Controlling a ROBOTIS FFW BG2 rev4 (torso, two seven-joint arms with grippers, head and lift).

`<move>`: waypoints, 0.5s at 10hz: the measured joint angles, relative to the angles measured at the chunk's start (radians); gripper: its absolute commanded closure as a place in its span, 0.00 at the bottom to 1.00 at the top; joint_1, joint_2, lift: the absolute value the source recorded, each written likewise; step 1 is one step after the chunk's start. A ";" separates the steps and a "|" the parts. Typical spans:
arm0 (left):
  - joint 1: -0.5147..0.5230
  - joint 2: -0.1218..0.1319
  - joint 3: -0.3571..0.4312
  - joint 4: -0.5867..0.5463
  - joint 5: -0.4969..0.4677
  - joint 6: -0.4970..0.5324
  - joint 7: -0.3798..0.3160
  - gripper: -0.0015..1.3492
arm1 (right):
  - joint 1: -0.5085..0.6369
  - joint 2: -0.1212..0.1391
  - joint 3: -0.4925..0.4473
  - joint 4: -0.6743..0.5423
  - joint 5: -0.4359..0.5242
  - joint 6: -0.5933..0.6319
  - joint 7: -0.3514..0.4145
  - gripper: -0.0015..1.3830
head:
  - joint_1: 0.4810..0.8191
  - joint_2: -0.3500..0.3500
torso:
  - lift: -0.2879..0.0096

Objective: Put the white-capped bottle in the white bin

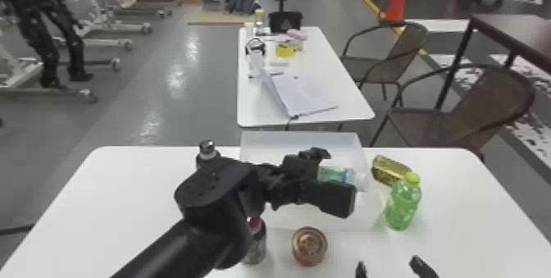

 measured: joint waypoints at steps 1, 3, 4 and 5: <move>0.001 0.001 0.018 0.000 0.003 0.002 0.000 0.09 | 0.000 0.000 0.000 0.000 0.000 0.000 0.000 0.07 | 0.20 0.50 | 0.63; 0.015 0.001 0.064 -0.008 0.012 0.005 -0.010 0.10 | 0.000 0.000 0.001 0.000 0.000 0.000 0.000 0.07 | 0.20 0.50 | 0.63; 0.048 0.007 0.122 -0.048 0.014 0.006 -0.027 0.11 | 0.000 0.000 0.002 0.001 0.000 0.000 0.000 0.07 | 0.20 0.50 | 0.63; 0.120 0.013 0.237 -0.120 0.021 0.009 -0.043 0.11 | 0.000 0.000 0.003 0.001 -0.001 0.000 0.000 0.07 | 0.20 0.50 | 0.63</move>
